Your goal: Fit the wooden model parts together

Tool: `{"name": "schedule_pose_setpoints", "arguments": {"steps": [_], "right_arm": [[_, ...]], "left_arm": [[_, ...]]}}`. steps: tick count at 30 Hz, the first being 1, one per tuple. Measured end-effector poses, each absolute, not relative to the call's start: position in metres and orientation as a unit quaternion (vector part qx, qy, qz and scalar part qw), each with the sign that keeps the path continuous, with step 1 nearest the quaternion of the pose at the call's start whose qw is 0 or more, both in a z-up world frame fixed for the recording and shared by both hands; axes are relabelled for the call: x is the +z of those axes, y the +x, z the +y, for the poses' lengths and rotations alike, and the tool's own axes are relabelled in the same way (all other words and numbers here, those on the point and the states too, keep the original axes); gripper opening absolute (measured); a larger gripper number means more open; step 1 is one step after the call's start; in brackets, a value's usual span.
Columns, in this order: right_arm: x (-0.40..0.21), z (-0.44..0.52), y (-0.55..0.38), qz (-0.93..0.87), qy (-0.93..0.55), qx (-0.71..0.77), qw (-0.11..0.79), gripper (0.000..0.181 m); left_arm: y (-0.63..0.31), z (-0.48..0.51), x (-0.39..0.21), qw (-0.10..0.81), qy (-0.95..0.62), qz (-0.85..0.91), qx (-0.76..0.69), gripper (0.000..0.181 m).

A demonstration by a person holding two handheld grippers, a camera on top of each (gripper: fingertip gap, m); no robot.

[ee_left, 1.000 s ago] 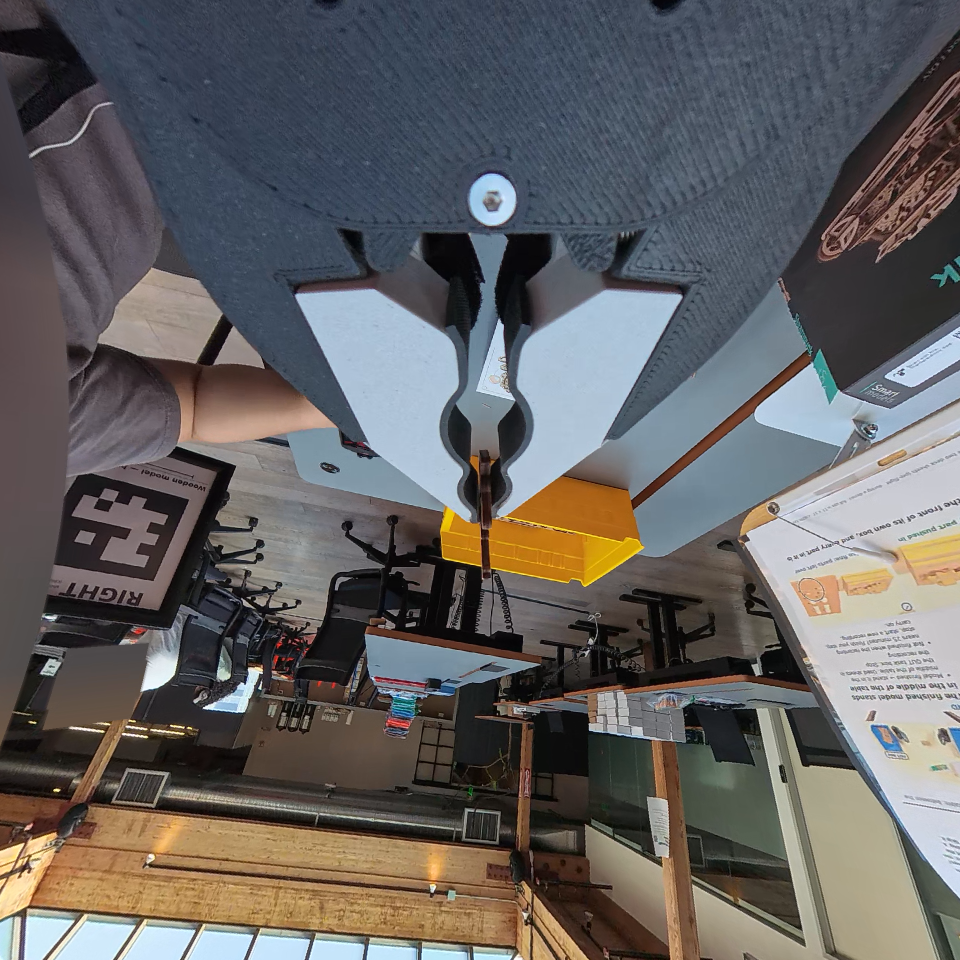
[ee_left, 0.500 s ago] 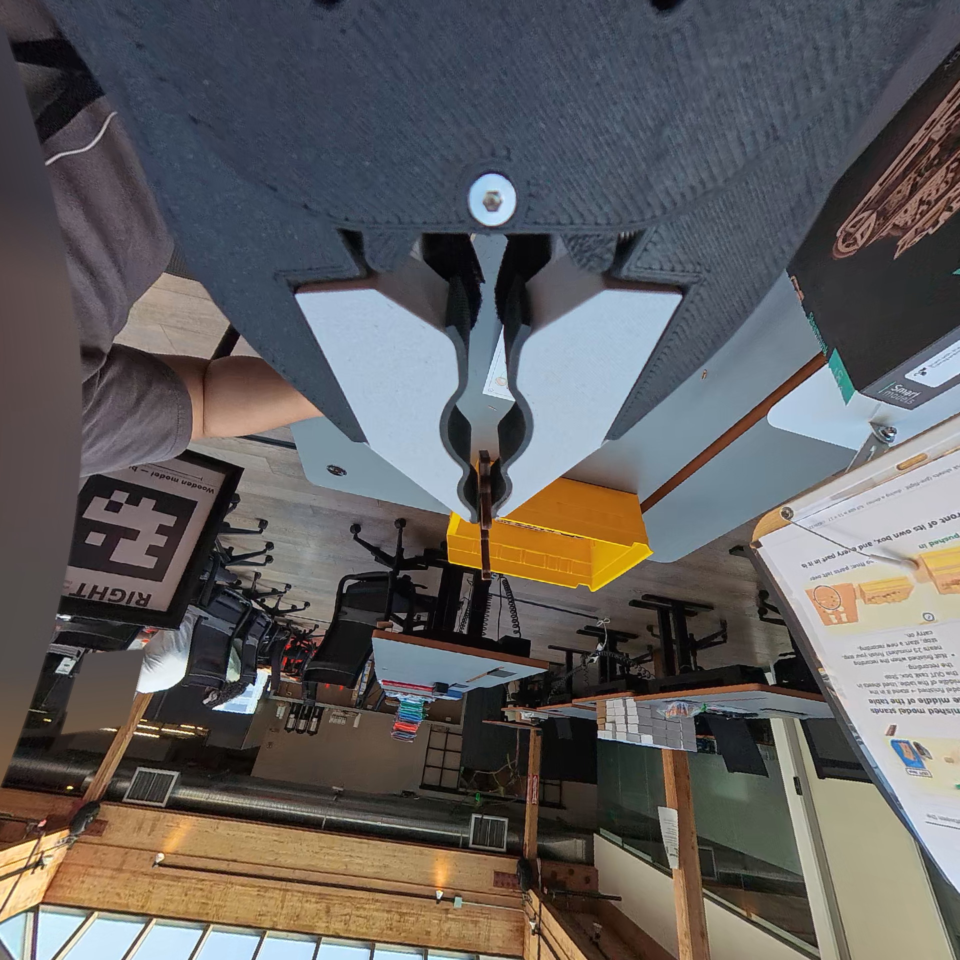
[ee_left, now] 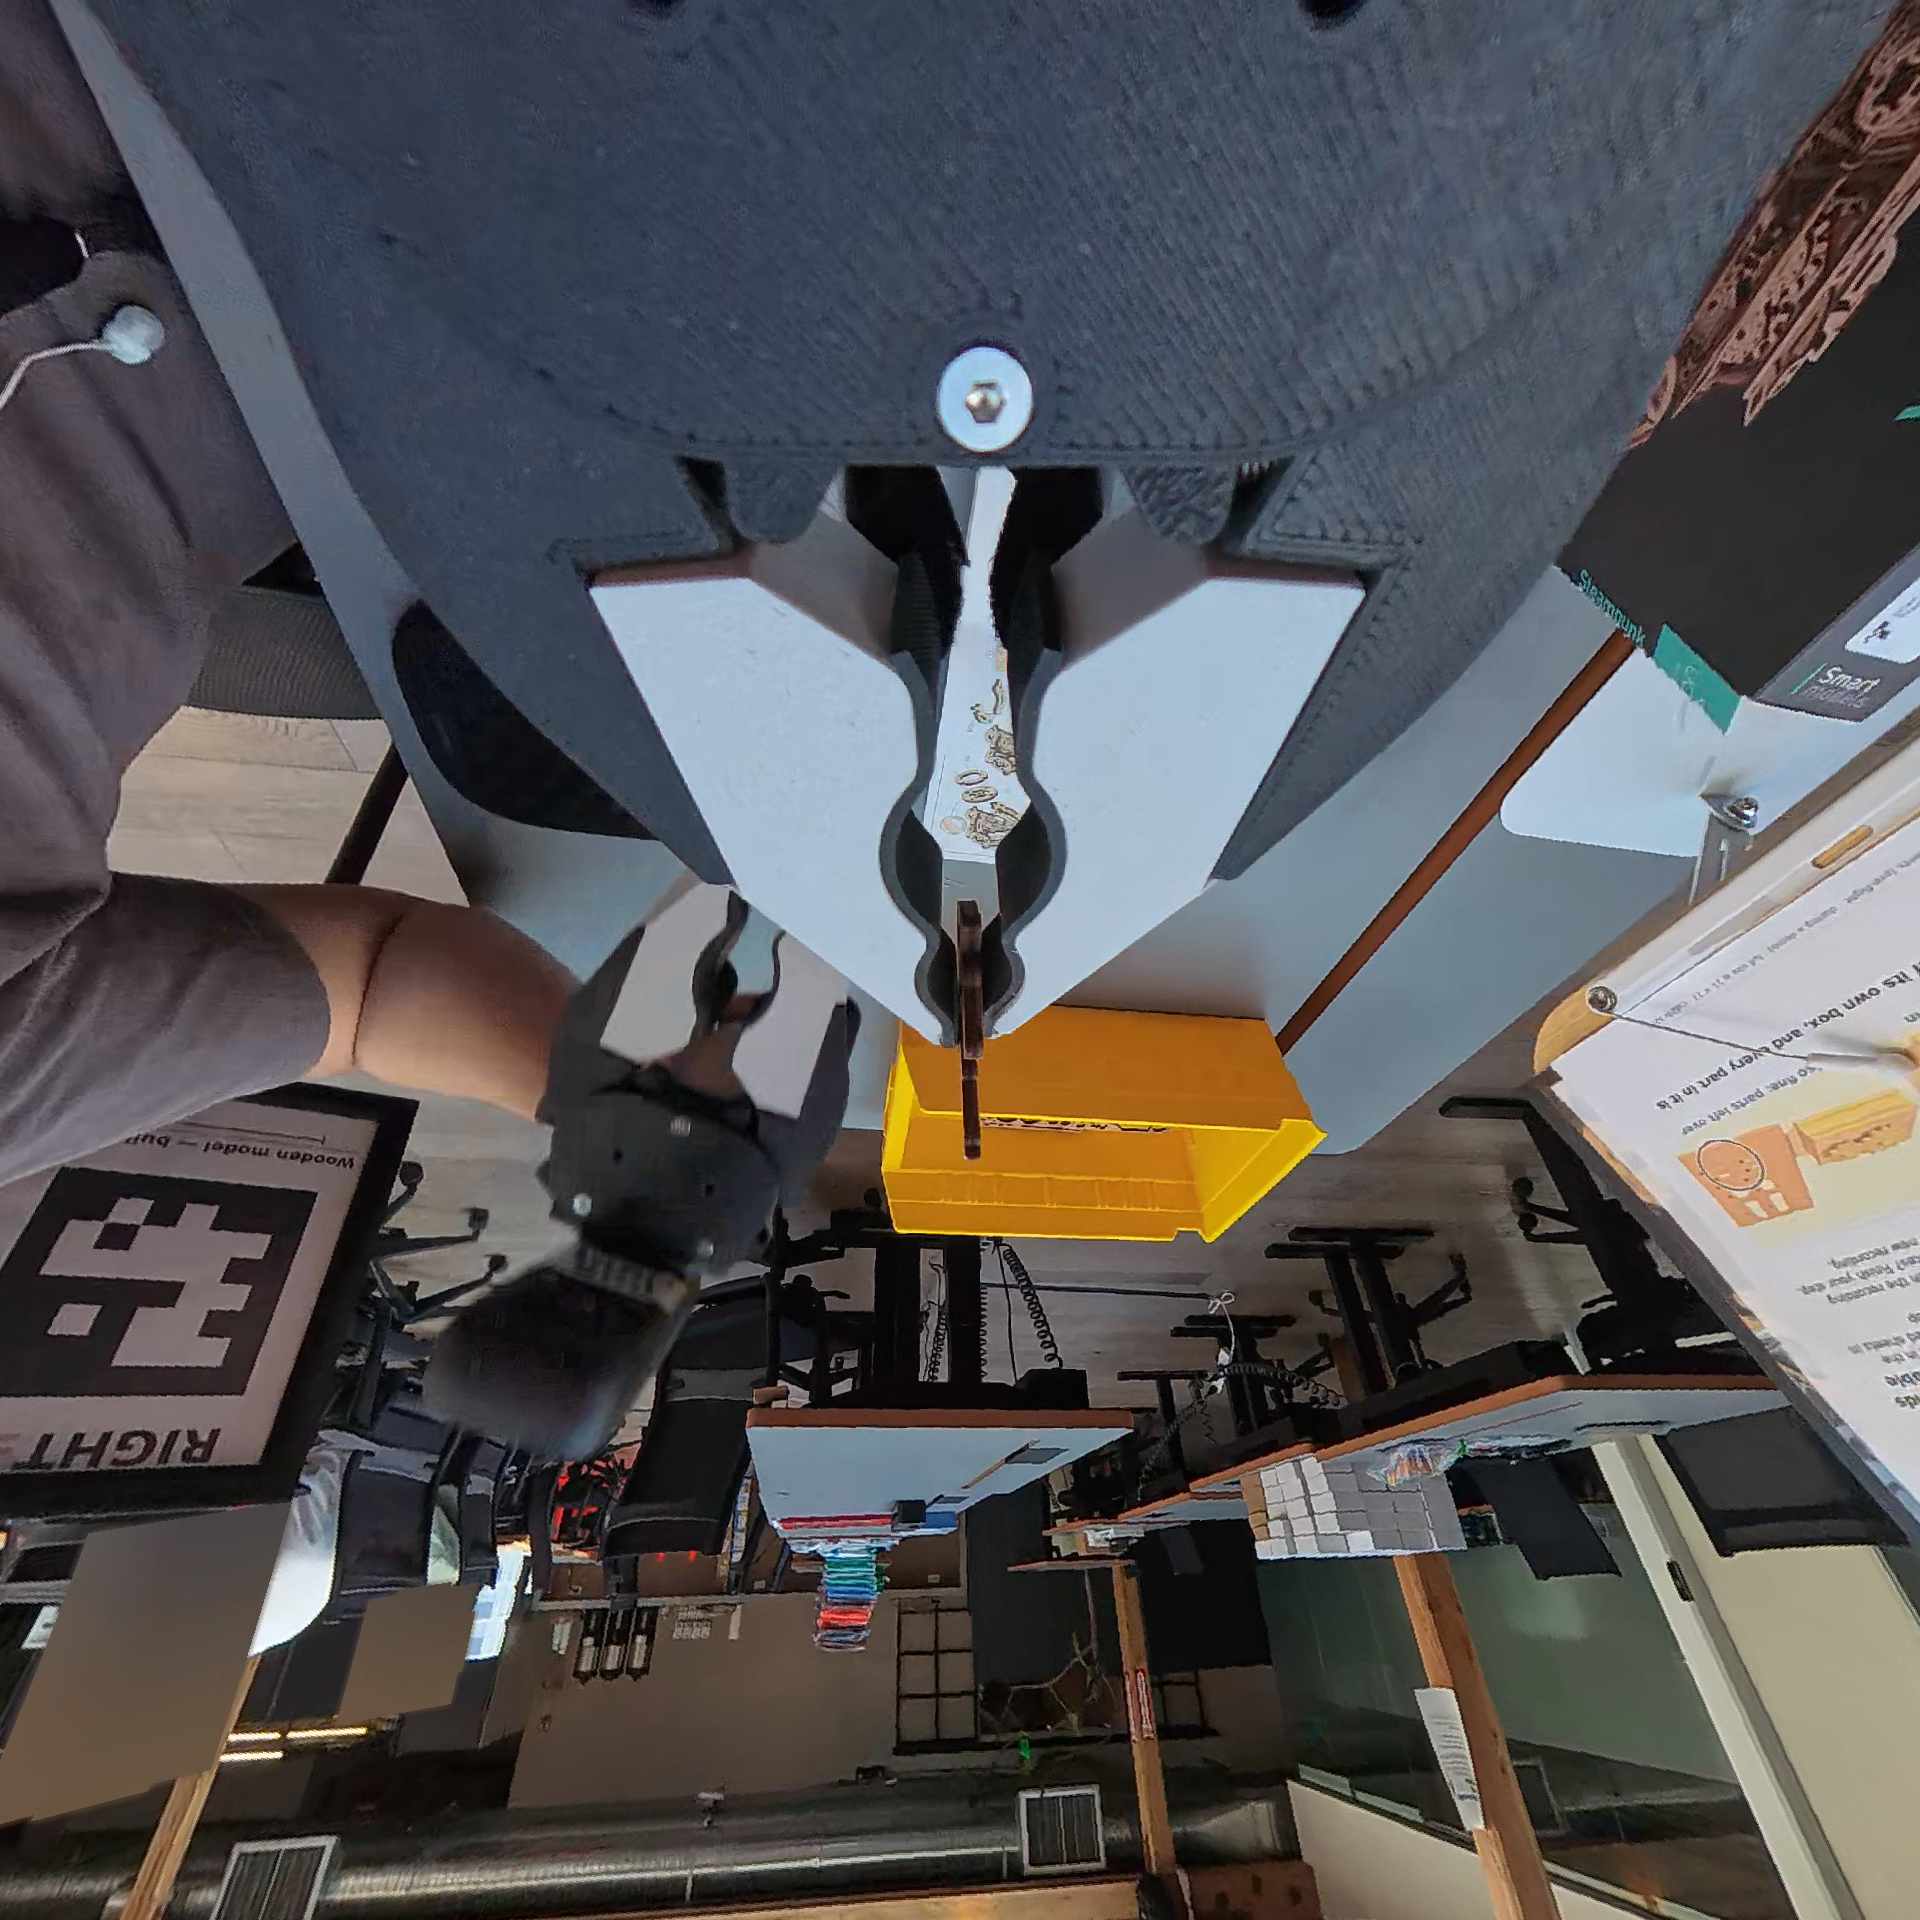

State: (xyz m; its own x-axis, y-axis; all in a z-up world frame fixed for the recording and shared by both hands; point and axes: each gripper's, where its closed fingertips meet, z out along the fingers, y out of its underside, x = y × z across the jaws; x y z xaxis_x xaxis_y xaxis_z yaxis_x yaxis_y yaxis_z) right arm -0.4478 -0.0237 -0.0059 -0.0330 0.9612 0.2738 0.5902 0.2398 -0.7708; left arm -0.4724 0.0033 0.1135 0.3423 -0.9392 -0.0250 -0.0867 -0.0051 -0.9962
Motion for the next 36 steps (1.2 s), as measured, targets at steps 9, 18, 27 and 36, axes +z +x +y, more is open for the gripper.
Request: {"name": "schedule_pose_setpoints", "arguments": {"steps": [9,18,27,36], "right_arm": [[0.137,-0.018,-0.415,-0.574,-0.518,0.423,0.472,0.007],[0.123,-0.022,-0.425,-0.600,-0.512,0.390,0.475,0.007],[0.122,-0.032,-0.432,-0.612,-0.495,0.391,0.476,0.007],[0.129,-0.038,-0.434,-0.613,-0.474,0.384,0.503,0.007]], "left_arm": [[-0.447,-0.011,0.105,0.557,-0.570,0.481,-0.366,0.000],[-0.427,-0.027,0.112,0.552,-0.547,0.495,-0.388,0.000],[-0.421,-0.033,0.113,0.556,-0.536,0.507,-0.384,0.000],[-0.422,-0.039,0.120,0.566,-0.515,0.508,-0.397,0.000]]}}
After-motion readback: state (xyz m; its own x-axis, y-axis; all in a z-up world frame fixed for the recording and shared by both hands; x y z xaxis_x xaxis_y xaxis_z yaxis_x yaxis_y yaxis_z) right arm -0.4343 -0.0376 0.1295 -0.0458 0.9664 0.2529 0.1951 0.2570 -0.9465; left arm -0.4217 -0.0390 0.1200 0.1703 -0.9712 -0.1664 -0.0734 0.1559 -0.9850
